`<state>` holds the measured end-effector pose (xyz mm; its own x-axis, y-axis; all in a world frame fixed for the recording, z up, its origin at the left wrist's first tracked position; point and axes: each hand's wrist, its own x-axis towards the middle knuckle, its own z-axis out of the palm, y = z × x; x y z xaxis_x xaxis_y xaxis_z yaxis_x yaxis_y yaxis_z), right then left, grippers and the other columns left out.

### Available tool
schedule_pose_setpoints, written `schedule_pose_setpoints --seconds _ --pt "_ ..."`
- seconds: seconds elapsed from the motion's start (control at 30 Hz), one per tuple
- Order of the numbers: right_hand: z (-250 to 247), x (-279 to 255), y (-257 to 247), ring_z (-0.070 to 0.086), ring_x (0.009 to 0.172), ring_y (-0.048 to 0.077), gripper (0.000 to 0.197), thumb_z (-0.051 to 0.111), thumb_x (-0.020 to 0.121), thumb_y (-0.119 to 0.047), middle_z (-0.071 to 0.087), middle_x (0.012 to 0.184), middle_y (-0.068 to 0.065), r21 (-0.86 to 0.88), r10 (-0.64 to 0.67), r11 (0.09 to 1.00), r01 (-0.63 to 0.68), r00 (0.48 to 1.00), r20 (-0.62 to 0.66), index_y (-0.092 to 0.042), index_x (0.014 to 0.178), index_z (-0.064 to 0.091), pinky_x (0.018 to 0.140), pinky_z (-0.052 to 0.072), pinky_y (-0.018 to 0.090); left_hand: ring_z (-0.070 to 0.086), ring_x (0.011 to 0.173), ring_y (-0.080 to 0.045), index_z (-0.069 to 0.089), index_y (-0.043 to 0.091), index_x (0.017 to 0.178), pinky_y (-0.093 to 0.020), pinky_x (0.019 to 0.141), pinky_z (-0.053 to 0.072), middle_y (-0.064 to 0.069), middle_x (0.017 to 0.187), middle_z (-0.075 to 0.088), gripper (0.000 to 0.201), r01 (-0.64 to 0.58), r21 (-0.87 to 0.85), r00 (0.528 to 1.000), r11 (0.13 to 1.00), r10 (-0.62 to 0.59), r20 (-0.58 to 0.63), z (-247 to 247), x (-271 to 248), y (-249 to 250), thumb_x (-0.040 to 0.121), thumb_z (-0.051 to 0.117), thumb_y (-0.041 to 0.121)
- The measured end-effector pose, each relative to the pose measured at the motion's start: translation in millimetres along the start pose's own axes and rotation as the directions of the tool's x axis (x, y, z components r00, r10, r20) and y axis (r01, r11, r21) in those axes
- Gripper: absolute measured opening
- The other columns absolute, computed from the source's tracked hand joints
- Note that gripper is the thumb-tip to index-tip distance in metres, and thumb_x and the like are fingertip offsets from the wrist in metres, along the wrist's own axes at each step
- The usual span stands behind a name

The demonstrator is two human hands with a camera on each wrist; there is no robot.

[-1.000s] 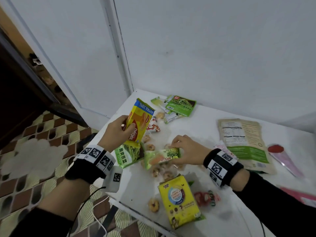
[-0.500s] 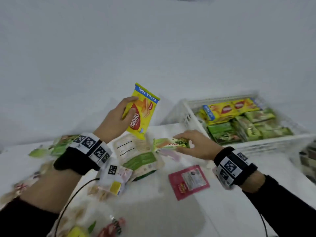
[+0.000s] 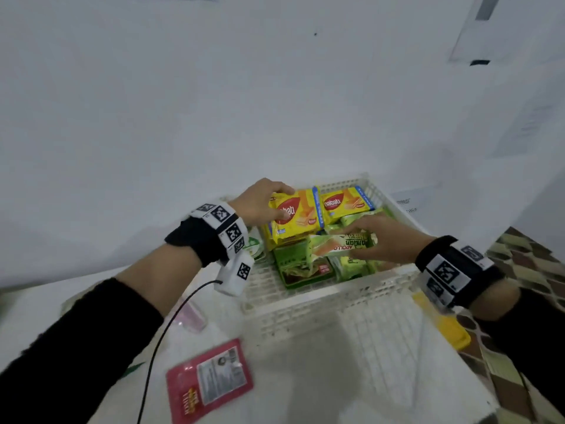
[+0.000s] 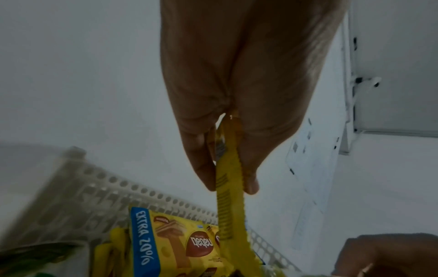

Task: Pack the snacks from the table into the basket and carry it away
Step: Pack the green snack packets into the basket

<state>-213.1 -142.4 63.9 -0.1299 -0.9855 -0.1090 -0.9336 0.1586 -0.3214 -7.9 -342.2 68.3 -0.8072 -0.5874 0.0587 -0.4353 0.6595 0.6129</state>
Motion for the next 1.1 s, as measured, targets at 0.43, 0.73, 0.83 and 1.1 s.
schedule_pose_setpoints --seconds 0.43,0.73,0.83,1.1 --pt "2 47 54 0.042 0.122 0.02 0.052 0.067 0.085 -0.041 0.047 0.127 0.003 -0.173 -0.007 0.983 0.065 0.947 0.32 -0.026 0.133 0.053 0.102 0.039 0.036 0.052 0.116 -0.017 0.066 0.013 0.104 -0.025 0.094 0.037 -0.003 0.12 0.059 0.017 0.066 0.028 0.998 0.997 -0.066 0.012 75 141 5 0.088 0.067 0.017" --pt "-12 60 74 0.054 0.114 0.018 0.049 0.07 0.082 -0.041 0.057 0.125 -0.002 -0.153 0.004 0.987 0.046 0.949 0.314 -0.023 0.127 0.057 0.096 0.046 0.034 0.03 0.127 -0.032 0.046 0.034 0.133 -0.046 0.103 0.033 -0.004 0.142 0.033 0.066 -0.021 0.451 0.994 0.892 -0.029 0.105 113 163 18 0.077 0.061 0.066" --pt "-17 60 82 0.056 0.106 0.014 0.051 0.069 0.08 -0.049 0.059 0.115 -0.008 -0.15 0.069 0.988 -0.031 0.963 0.26 -0.025 0.124 0.057 0.088 0.048 0.029 0.036 0.12 -0.027 0.047 0.03 0.133 -0.037 0.096 0.038 -0.004 0.132 0.036 0.063 -0.089 0.477 0.996 0.874 0.069 0.06 119 164 20 0.08 0.062 0.06" --pt "-17 54 83 0.05 0.09 0.013 0.045 0.071 0.083 -0.028 0.046 0.093 -0.015 -0.069 0.142 0.989 -0.128 0.949 0.282 -0.025 0.123 0.05 0.072 0.041 0.024 0.045 0.116 -0.024 0.049 0.021 0.137 -0.032 0.097 0.038 -0.008 0.13 0.039 0.057 -0.107 0.239 0.991 0.965 0.084 0.105 116 163 14 0.087 0.063 0.045"
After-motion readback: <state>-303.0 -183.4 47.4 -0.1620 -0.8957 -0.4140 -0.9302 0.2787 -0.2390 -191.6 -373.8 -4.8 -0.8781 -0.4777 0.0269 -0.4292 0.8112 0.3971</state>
